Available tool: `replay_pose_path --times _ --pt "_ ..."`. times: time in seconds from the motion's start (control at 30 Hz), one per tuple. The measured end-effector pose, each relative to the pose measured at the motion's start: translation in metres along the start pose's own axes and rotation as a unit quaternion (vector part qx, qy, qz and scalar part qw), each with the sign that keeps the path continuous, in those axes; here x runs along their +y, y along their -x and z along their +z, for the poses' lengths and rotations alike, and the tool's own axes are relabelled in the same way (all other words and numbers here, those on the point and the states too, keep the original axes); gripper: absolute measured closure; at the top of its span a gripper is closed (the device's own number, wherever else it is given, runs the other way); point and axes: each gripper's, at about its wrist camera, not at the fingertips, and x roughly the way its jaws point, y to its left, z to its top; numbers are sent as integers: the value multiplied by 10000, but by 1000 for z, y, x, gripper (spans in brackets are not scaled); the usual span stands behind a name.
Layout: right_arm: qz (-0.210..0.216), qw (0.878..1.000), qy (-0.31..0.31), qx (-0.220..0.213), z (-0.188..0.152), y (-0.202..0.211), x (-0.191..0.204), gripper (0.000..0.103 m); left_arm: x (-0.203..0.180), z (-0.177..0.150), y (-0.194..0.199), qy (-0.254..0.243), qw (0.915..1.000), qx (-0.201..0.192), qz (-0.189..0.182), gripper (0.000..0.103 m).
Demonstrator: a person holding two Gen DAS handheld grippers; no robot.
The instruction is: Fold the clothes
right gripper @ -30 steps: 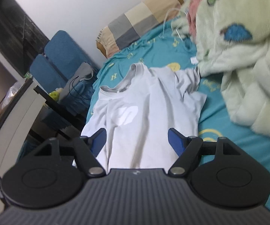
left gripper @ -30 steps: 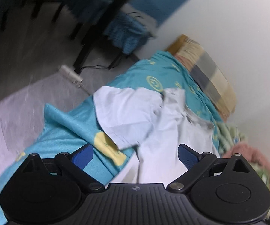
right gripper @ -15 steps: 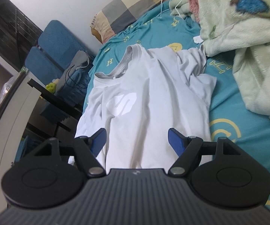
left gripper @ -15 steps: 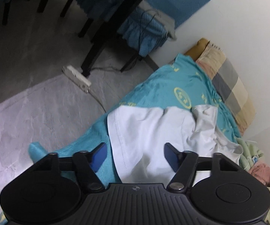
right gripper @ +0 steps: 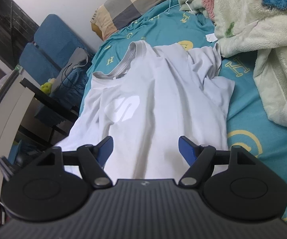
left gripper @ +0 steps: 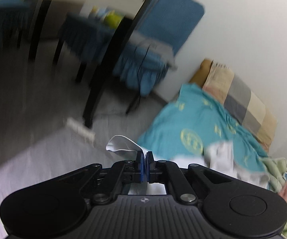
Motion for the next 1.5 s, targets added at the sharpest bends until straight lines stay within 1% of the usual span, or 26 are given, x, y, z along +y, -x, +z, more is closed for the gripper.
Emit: replay_pose_path --times 0.07,0.13,0.2,0.23,0.3,0.33,0.37,0.4,0.47,0.53,0.6,0.63,0.7,0.77,0.87,0.97,1.07,1.1,1.17,1.27,1.37,1.43,1.47,1.5 --pt "-23 10000 -53 -19 3 -2 -2 29 -11 28 -5 -325 9987 -209 325 100" --pt "-45 9999 -99 -41 6 -5 -4 29 -18 50 -19 -547 9950 -379 746 100" --pt "-77 9999 -108 -67 10 -9 -5 29 -24 62 -39 -735 9903 -343 1128 100" --pt "-109 9999 -89 -81 11 -11 -5 29 -26 63 -51 -838 9875 -254 1309 100" --pt "-197 9997 -28 -111 14 -15 -6 29 -27 58 -71 -909 9844 -44 1509 99" --pt "-227 9997 -6 -121 14 -17 -6 29 -23 54 -74 -853 9858 43 1445 99" --pt "-245 9996 15 -129 15 -19 -7 29 -20 49 -77 -798 9871 131 1382 95" --pt "-265 9996 41 -128 15 -21 -7 29 -17 45 -80 -744 9882 222 1322 88" --pt "-282 9995 55 -88 14 -24 -7 29 -11 36 -72 -653 9885 481 1275 80" --pt "-237 9997 39 -59 14 -25 -7 29 -6 23 -49 -588 9900 742 1048 76" --pt "-188 9998 51 -88 14 -22 -4 29 -5 10 -19 -687 9891 991 839 61" --pt "-172 9998 66 -119 14 -19 -3 29 -5 1 0 -829 9869 1119 816 56" --pt "-153 9997 70 -174 13 -13 -2 29 -11 -14 37 -1090 9798 1464 814 53" --pt "-153 9997 45 -209 11 -6 -2 29 -13 -36 76 -1233 9726 1849 674 53" --pt "-162 9995 19 -272 9 5 -3 29 -16 -71 132 -1316 9596 2463 337 52" --pt "-139 9993 -36 -338 8 17 -5 29 -29 -108 178 -1412 9416 3056 14 52" --pt "-124 9991 -96 -385 5 28 -8 29 -46 -146 208 -1545 9198 3601 -195 52" --pt "-122 9991 -119 -388 4 31 -9 29 -51 -156 215 -1542 9139 3746 -254 52" --pt "-113 9991 -173 -374 1 35 -12 29 -59 -173 229 -1559 9065 3906 -370 52" --pt "-69 9991 -266 -337 -3 40 -17 29 -76 -192 237 -1853 8985 3965 -339 52" --pt "-45 9989 -343 -309 -3 40 -21 29 -82 -205 241 -2039 8985 3884 -184 52" --pt "-21 9989 -367 -299 -3 39 -23 29 -84 -210 242 -2171 8951 3892 -121 60" --pt "-22 9989 -379 -291 -2 38 -23 29 -85 -212 243 -2226 8936 3897 -93 75" --pt "-17 9988 -399 -281 -2 38 -24 29 -83 -209 246 -2197 8935 3916 -96 88"
